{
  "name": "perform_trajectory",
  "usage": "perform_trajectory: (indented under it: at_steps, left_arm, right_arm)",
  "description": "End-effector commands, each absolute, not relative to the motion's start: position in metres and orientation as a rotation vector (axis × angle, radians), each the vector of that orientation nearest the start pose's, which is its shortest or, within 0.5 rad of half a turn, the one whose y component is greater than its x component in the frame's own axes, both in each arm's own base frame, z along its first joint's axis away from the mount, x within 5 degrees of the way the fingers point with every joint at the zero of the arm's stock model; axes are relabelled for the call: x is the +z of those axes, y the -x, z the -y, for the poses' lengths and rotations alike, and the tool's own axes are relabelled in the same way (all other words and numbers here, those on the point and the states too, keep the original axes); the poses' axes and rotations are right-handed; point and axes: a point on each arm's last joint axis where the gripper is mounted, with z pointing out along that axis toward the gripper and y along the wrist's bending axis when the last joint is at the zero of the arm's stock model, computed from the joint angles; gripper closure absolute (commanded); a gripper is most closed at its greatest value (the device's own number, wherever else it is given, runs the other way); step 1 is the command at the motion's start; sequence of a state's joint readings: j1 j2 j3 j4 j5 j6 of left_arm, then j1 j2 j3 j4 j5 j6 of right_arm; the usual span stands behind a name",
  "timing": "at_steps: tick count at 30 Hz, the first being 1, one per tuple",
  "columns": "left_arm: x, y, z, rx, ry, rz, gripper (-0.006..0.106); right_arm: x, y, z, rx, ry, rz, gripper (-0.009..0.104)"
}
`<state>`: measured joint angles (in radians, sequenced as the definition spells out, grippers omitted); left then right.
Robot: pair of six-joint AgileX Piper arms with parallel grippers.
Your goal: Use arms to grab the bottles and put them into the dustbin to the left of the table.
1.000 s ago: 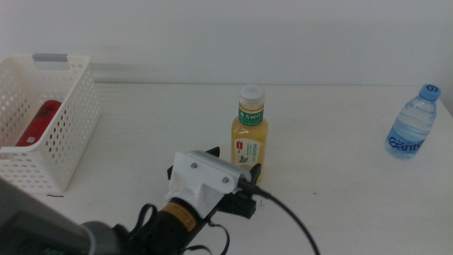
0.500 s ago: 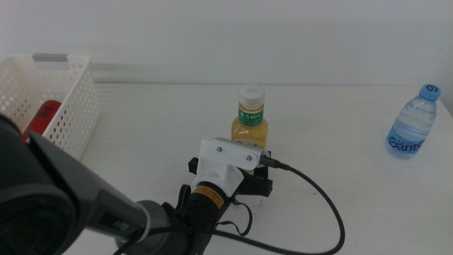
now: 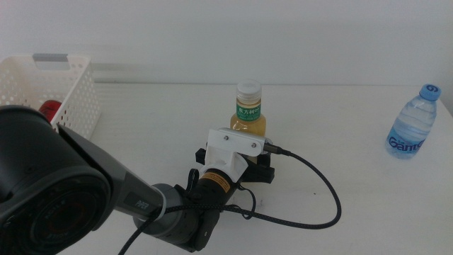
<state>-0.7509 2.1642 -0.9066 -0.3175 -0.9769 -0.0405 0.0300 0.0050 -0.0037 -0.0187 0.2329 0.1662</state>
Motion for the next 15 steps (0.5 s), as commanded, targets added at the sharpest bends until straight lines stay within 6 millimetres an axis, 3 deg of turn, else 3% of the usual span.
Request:
perform_trajectory:
  at_steps: [1, 4, 9, 15]
  left_arm:
    - [0.094, -0.309, 0.246, -0.455, -0.233, -1.796, 0.016]
    - [0.106, -0.306, 0.239, -0.449, -0.185, -1.727, 0.044]
    - [0.141, -0.277, 0.224, -0.457, -0.266, -1.707, 0.099]
    - [0.187, -0.237, 0.199, -0.494, -0.278, -1.851, 0.102]
  right_arm:
    - [0.193, -0.056, -0.001, 0.118, -0.101, -1.706, 0.018]
    - [0.193, -0.056, -0.001, 0.118, -0.101, -1.706, 0.018]
    - [0.193, -0.056, -0.001, 0.118, -0.101, -1.706, 0.018]
    - [0.193, -0.056, -0.001, 0.118, -0.101, -1.706, 0.018]
